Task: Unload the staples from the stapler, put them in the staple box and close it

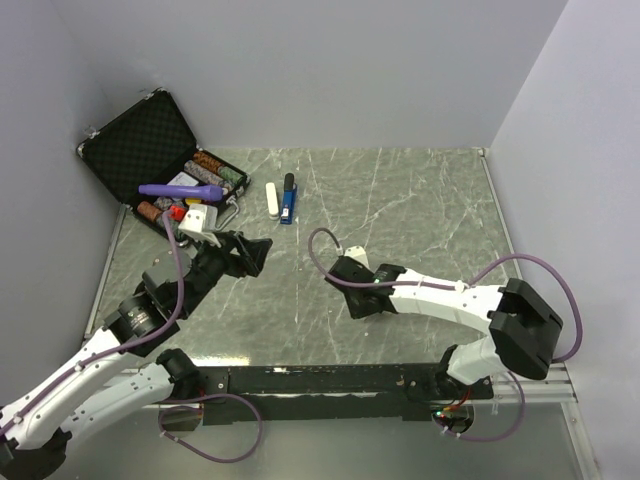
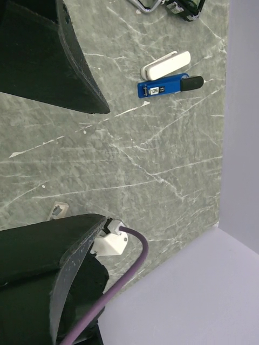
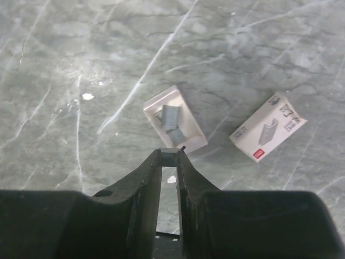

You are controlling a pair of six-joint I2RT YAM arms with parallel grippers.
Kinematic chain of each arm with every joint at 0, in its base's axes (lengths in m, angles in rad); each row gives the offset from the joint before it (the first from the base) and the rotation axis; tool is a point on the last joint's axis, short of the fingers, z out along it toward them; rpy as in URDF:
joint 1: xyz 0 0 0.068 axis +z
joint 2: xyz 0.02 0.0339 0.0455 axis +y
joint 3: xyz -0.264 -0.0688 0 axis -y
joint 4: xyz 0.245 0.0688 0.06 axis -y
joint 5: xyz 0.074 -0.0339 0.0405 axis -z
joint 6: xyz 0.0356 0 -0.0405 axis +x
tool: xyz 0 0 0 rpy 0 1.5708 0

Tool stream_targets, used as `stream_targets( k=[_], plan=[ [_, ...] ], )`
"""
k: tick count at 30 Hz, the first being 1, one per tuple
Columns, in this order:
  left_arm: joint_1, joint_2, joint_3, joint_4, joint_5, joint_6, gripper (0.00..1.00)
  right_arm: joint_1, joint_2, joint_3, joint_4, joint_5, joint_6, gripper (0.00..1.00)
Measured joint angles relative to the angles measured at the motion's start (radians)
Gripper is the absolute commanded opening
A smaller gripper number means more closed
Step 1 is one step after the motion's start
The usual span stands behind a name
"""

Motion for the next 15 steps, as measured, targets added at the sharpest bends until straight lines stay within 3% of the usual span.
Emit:
stream_targets(
  k=[15],
  plan=[
    [0.0,0.013,0.0,0.0,0.003,0.0,0.8,-0.05,-0.018,-0.05,0.011,-0.012,0.009,0.27]
  ],
)
